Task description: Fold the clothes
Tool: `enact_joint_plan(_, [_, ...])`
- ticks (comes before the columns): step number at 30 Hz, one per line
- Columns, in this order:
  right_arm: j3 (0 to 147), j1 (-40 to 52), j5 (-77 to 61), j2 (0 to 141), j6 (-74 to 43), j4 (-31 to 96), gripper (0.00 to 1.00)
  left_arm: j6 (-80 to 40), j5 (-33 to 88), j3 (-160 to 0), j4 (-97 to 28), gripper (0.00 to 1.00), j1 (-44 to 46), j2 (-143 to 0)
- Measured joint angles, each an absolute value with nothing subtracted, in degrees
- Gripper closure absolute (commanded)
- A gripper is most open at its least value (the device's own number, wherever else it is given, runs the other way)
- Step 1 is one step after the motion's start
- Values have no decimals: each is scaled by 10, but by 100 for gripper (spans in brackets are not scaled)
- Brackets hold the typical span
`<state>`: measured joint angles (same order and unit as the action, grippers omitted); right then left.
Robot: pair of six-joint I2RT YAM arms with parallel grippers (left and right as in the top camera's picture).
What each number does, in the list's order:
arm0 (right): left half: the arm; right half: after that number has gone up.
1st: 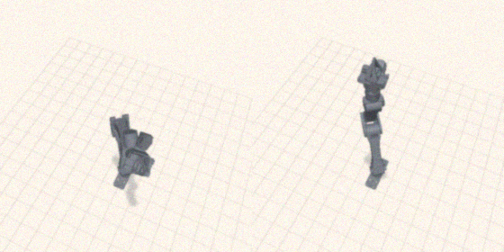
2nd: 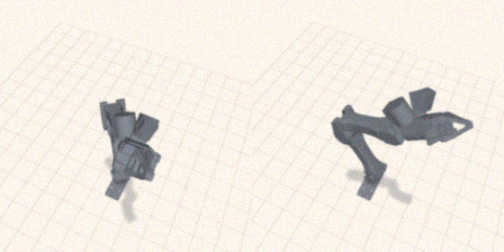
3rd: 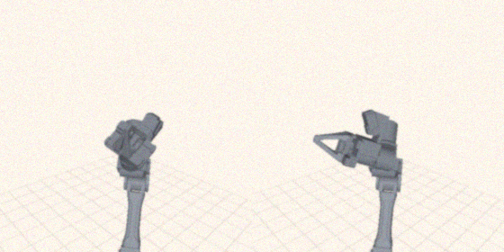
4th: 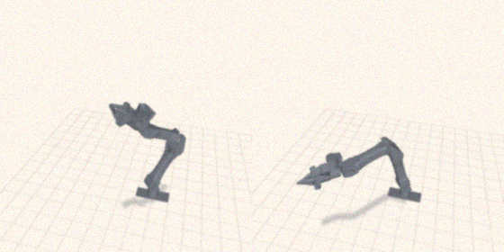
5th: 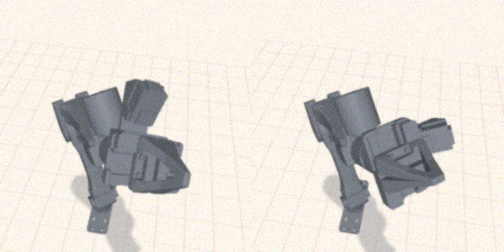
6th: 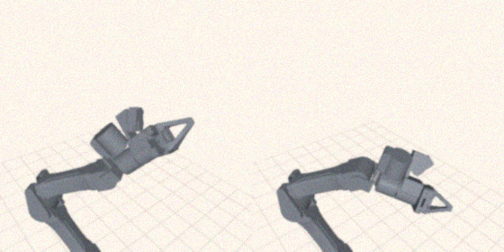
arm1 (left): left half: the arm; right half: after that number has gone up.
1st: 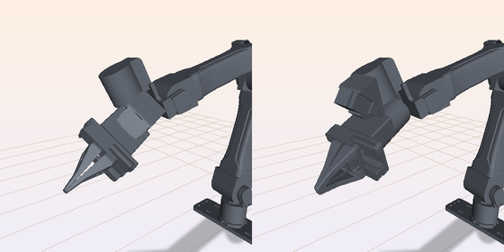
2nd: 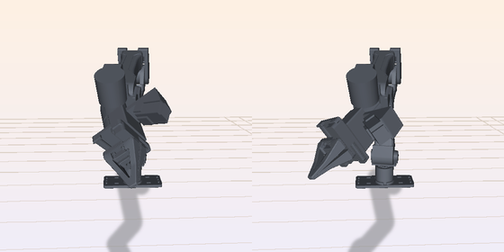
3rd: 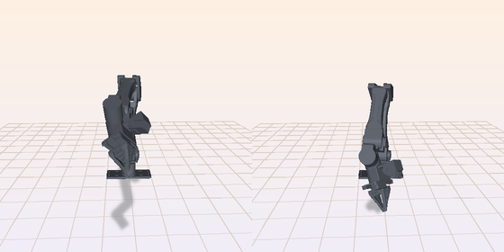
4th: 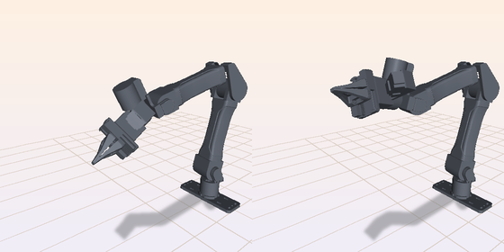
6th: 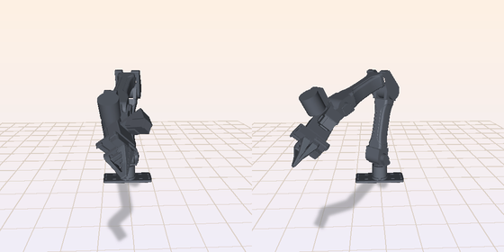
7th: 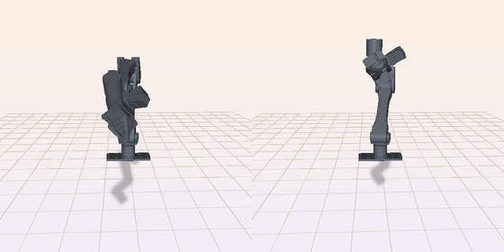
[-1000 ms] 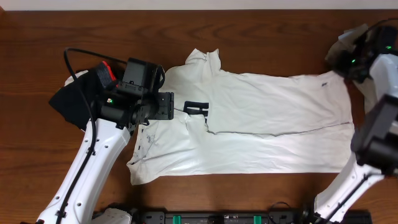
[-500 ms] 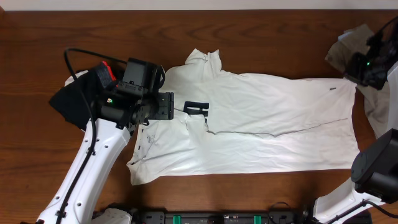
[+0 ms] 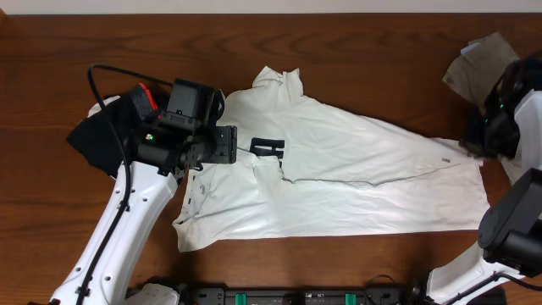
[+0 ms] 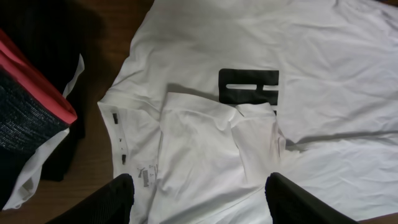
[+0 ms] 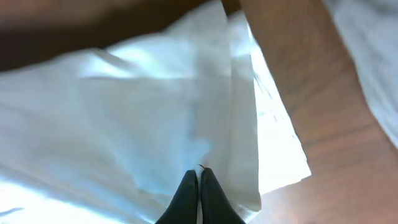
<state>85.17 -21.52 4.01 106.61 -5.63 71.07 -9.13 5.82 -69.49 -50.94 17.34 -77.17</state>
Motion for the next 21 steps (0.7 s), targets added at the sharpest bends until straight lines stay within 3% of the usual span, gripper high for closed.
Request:
enact_joint_plan(7, [841, -215, 79, 1067, -68, 756, 94, -89, 58, -695, -515, 30, 173, -772])
enact_joint_plan(14, [841, -215, 113, 1067, -89, 769, 73, -85, 58, -695, -518, 30, 173, -772])
enact_joint_plan(21, [841, -215, 104, 1067, -89, 753, 67, -45, 99, -695, -505, 27, 173, -773])
